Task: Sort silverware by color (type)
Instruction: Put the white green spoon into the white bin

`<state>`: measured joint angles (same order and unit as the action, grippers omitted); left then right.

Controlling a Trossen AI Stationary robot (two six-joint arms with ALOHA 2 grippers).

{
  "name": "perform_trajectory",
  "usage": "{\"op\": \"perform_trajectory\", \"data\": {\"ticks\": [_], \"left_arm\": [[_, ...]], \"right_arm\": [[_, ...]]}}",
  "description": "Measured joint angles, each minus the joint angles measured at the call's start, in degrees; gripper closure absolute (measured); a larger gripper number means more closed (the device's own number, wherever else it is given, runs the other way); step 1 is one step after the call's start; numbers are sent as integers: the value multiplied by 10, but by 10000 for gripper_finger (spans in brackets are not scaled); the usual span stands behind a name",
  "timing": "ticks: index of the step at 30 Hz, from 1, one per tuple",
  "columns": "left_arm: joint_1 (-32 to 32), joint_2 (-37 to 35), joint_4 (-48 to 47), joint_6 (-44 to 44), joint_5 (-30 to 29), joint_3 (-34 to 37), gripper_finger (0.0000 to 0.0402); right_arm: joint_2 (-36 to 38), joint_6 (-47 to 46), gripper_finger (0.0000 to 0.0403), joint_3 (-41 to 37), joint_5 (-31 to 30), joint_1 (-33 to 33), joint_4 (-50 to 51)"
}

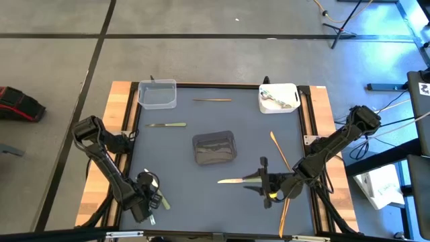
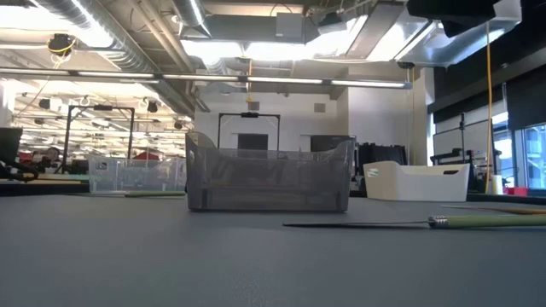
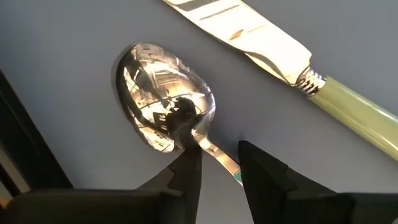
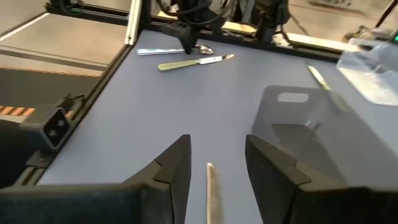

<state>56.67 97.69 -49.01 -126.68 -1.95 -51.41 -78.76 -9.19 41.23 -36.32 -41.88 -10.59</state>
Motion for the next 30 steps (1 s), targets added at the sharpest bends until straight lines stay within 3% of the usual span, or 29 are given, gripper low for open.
{"op": "perform_trajectory", "data": {"ticks": [8, 16, 23, 30], "left_arm": [[0, 1, -5, 12, -14, 0, 354], [6, 2, -35, 7, -16, -2, 364], [7, 8, -123, 30, -52, -57, 368], [7, 6, -150, 60, -104, -102, 392]], "right_arm": [[0, 7, 265, 0, -2, 28, 3], [0, 9, 265, 0, -2, 41, 5], [0, 20, 265, 0, -1, 41, 5], [0, 20, 265, 0, -1, 41, 4]]}}
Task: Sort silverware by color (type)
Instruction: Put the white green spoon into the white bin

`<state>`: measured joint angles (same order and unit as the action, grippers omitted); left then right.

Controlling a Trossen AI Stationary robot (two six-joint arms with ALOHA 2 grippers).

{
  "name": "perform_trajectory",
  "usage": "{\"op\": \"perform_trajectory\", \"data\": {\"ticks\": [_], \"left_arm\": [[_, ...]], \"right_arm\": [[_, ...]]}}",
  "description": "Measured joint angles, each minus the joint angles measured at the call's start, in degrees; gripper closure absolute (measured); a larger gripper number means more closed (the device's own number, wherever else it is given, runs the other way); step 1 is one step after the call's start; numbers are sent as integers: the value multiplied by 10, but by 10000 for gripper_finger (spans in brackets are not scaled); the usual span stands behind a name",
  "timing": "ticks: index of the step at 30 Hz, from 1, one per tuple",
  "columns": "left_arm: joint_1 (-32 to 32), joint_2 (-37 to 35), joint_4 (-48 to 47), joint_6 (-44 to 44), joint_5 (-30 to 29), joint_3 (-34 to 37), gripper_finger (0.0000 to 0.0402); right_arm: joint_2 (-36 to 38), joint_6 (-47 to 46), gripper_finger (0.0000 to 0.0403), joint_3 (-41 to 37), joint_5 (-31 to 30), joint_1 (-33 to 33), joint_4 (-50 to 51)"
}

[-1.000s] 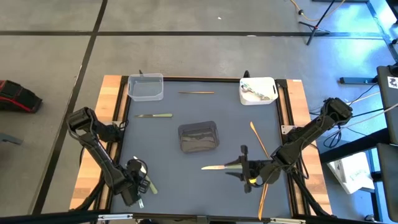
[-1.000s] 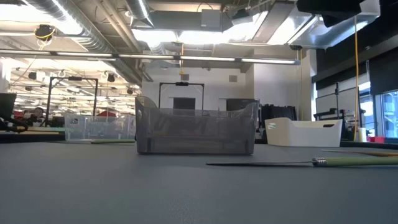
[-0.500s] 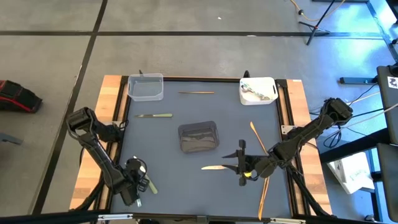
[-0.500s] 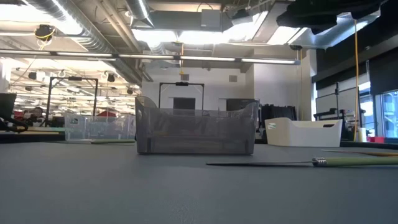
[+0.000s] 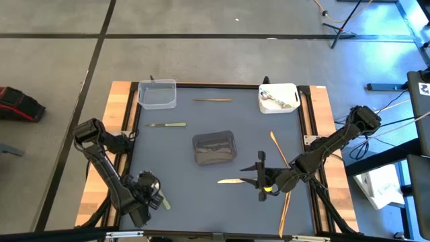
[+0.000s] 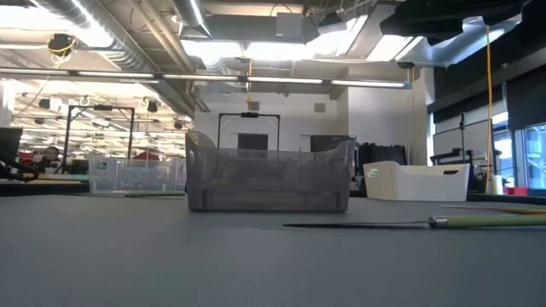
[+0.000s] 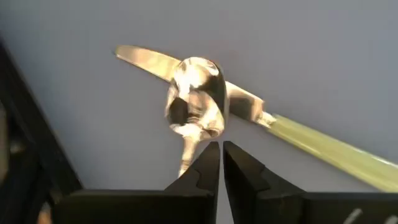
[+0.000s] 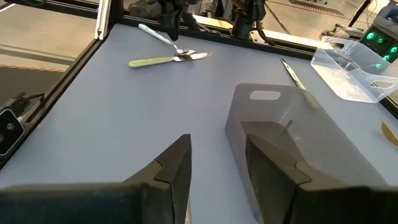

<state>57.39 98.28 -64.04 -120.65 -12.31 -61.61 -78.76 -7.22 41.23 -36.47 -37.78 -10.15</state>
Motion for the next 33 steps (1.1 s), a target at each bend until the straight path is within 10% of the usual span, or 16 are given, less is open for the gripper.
{"op": "perform_trajectory", "data": {"ticks": [20, 33], "left_arm": [[0, -2, 27, 45, 107, 52, 285], [0, -5, 111, 73, 112, 100, 293]], "right_arm": [[0, -2, 265, 0, 30, 0, 0], [0, 0, 265, 0, 30, 0, -1]]}}
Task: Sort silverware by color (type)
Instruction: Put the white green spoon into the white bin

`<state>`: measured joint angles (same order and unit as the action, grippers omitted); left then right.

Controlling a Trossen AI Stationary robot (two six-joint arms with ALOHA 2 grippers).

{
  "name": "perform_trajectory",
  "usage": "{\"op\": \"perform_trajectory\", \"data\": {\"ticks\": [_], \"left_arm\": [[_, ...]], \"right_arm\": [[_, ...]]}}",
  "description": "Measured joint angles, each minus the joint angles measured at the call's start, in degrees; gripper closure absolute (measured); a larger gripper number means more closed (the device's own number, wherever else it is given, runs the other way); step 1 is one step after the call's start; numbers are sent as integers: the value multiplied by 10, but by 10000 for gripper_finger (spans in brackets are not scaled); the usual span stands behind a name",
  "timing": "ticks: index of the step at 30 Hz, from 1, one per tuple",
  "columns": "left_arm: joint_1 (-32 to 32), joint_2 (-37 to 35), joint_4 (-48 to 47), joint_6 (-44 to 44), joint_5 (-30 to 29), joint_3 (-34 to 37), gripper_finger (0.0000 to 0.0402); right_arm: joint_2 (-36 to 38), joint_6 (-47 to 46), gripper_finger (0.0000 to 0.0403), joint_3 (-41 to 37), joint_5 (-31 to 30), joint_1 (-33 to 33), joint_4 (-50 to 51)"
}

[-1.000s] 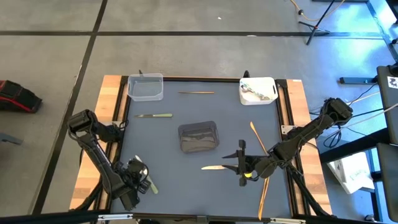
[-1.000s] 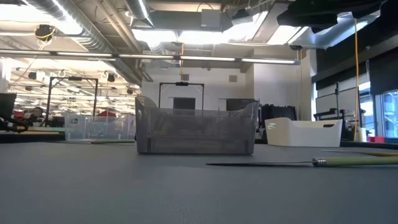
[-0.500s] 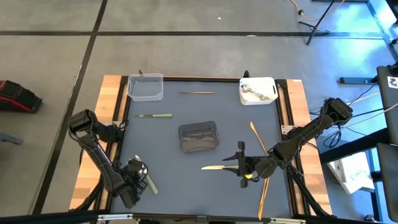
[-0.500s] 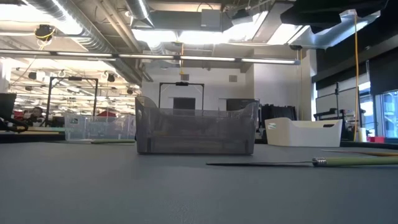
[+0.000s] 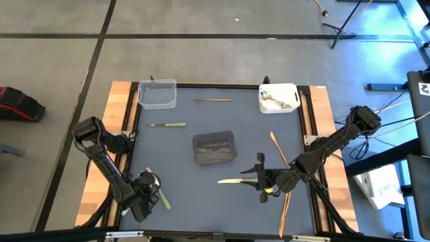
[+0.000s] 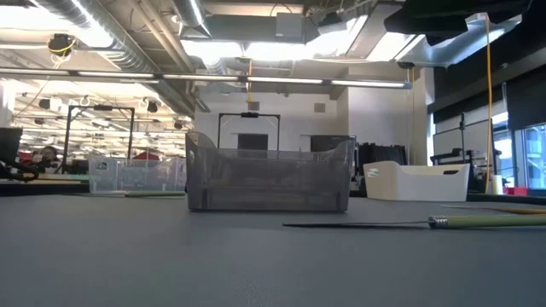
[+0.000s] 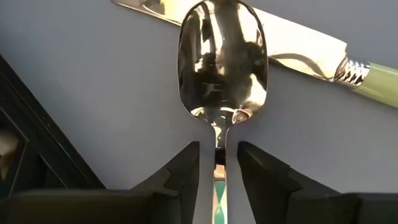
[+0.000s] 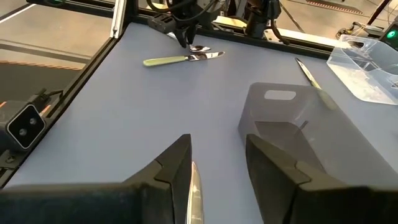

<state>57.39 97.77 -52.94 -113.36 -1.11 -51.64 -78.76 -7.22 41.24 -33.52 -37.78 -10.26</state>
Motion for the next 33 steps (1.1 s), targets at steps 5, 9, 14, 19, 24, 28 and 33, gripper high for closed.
{"op": "perform_trajectory", "data": {"ticks": [5, 9, 14, 19, 24, 28, 33], "left_arm": [[0, 1, 5, 14, -1, 0, 333], [0, 1, 7, 15, -2, 0, 383], [0, 4, -13, 27, -1, -17, 383], [1, 4, -105, 40, -34, -94, 383], [3, 4, -127, 99, -229, -169, 383], [2, 4, -83, 211, -443, -196, 383], [-20, 4, 26, 386, -625, -189, 382]], "right_arm": [[0, 0, 265, 0, -1, 0, 0], [0, 0, 265, 0, -1, 0, 0], [0, 0, 265, 0, -2, 0, 0], [0, 0, 265, 0, -1, 0, 0], [0, 0, 265, 0, 26, 0, -2], [0, 0, 265, 0, 42, 0, -4], [0, 1, 265, 0, 46, 0, -13]]}}
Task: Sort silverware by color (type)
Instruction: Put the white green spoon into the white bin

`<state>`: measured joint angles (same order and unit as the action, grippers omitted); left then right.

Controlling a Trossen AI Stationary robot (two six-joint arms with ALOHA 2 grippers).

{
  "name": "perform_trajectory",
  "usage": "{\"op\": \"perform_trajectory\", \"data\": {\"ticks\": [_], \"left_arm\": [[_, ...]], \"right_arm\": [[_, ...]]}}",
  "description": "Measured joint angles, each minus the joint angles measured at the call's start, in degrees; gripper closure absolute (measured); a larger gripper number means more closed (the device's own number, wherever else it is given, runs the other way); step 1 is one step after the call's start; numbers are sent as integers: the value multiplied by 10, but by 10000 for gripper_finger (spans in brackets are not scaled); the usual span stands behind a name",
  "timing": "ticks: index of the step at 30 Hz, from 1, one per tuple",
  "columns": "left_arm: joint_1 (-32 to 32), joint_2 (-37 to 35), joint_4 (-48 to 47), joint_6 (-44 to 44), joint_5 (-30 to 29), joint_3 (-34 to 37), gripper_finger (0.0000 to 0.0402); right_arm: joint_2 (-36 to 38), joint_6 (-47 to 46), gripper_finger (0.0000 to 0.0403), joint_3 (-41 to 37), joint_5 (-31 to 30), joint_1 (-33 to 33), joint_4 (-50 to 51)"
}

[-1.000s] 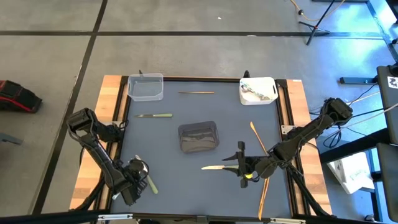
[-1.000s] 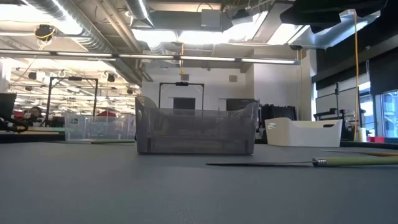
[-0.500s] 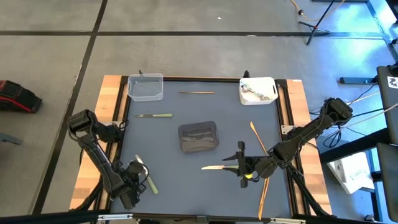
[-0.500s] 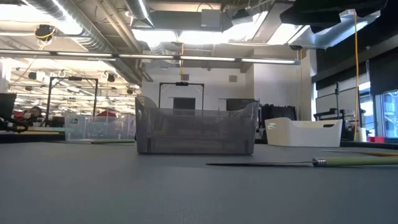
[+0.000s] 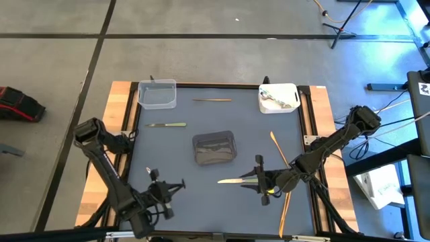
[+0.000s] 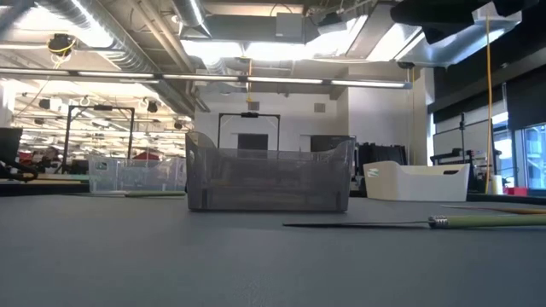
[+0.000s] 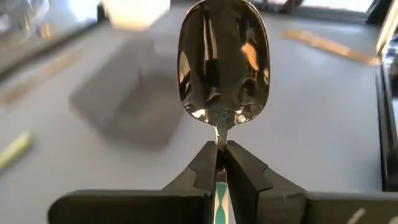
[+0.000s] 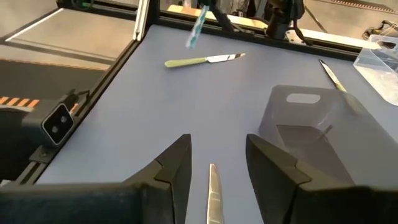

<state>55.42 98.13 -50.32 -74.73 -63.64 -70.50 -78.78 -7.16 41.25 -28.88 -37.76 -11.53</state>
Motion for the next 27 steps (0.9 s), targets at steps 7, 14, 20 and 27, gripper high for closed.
{"op": "perform_trajectory", "data": {"ticks": [7, 14, 20, 27], "left_arm": [[-72, 0, 184, 213, -66, 46, 382], [-163, 0, 284, 376, -44, 64, 382], [-211, 0, 314, 423, -42, 64, 382], [-241, 0, 315, 423, -53, 64, 382]], "right_arm": [[-35, 15, 265, 0, -35, 23, -71], [-67, 19, 225, 0, -37, 83, -119], [-91, 32, 162, 0, 5, 122, -240], [-142, 65, 142, 4, 17, 158, -357]]}}
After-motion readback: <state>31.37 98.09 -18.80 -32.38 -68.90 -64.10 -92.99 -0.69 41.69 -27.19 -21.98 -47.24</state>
